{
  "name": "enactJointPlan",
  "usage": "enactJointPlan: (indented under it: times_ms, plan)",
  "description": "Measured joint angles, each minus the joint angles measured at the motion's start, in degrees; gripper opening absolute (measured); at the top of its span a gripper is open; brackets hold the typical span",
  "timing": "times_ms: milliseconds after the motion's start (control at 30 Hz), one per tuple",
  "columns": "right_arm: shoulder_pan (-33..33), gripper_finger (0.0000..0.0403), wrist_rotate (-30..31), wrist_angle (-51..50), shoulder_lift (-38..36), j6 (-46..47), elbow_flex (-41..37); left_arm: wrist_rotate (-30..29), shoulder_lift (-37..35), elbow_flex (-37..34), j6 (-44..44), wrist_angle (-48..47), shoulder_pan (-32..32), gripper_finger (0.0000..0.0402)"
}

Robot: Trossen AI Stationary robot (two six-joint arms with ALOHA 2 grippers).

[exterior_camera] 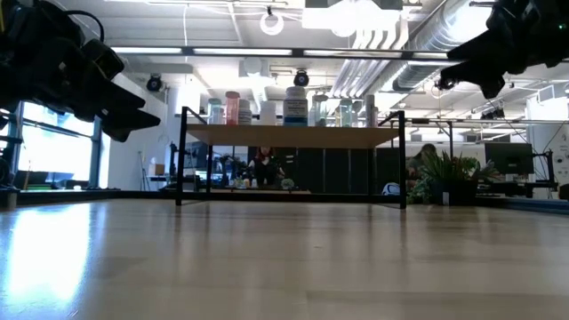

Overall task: Pick and place medicine bottles onto shelf by color
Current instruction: Return to Home Position

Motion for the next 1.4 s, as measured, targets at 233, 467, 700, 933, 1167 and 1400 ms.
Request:
enactJointPlan:
  times_ms: [233, 467, 700, 933, 1167, 1400]
  plan:
    - [0.0, 0.0186, -4.3, 6.2, -2.7, 2.2, -4.8, 0.0, 0.0, 0.0, 0.0, 0.0, 0.0, 0.0252]
    - [0.0, 0.0186, -6.6, 10.8, -6.1, 6.4, -11.0, 0.0, 0.0, 0.0, 0.0, 0.0, 0.0, 0.0252]
    - [0.0, 0.0186, -6.2, 14.6, -7.3, 8.5, -15.5, 0.0, 0.0, 0.0, 0.0, 0.0, 0.0, 0.0252]
    - [0.0, 0.0186, -5.1, 14.4, -6.8, 7.4, -15.5, 0.0, 0.0, 0.0, 0.0, 0.0, 0.0, 0.0252]
    - [0.0, 0.0186, -5.1, 14.3, -6.2, 11.3, -15.5, 0.0, 0.0, 0.0, 0.0, 0.1, 0.0, 0.0252]
    - [0.0, 0.0186, -5.1, 14.3, -6.2, 11.2, -15.5, 0.0, 0.0, 0.0, 0.0, 0.1, 0.0, 0.0252]
